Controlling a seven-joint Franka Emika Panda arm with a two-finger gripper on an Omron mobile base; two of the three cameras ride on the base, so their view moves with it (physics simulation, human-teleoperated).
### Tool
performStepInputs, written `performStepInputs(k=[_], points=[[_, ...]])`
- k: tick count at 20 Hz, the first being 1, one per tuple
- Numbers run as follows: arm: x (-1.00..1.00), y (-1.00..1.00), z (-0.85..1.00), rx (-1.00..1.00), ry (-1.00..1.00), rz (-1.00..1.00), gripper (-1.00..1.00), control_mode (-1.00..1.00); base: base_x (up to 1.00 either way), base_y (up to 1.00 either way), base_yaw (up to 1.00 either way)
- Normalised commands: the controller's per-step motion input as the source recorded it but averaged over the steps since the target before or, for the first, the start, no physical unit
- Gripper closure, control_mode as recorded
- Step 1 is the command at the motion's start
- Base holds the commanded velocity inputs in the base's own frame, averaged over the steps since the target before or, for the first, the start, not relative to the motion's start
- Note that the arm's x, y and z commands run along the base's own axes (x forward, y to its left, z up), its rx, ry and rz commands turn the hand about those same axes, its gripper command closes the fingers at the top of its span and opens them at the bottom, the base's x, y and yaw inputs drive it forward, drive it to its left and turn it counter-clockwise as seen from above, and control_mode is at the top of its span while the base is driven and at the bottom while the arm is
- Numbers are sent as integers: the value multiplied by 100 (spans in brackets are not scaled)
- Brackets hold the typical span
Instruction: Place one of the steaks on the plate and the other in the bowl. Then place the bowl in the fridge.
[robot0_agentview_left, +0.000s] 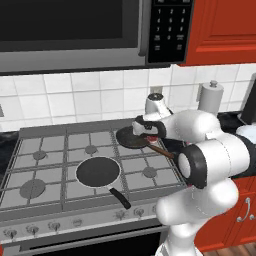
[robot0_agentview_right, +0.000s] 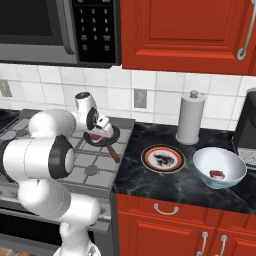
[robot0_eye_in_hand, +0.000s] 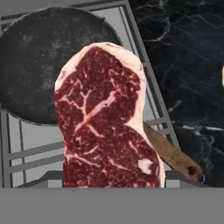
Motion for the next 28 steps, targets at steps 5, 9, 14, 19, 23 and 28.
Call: performStepInputs(k=[5, 9, 14, 19, 23, 28], points=[[-35, -54, 23, 0, 0, -11, 100, -100, 0, 0, 0], [-33, -58, 27, 0, 1, -9, 100, -100, 0, 0, 0], [-33, -40, 33, 1, 0, -4, 100, -100, 0, 0, 0], [-11, -79, 7, -1, 11, -19, 100, -100, 0, 0, 0], [0, -88, -4, -2, 7, -20, 100, -100, 0, 0, 0], [2, -94, -6, 0, 10, -18, 100, -100, 0, 0, 0]])
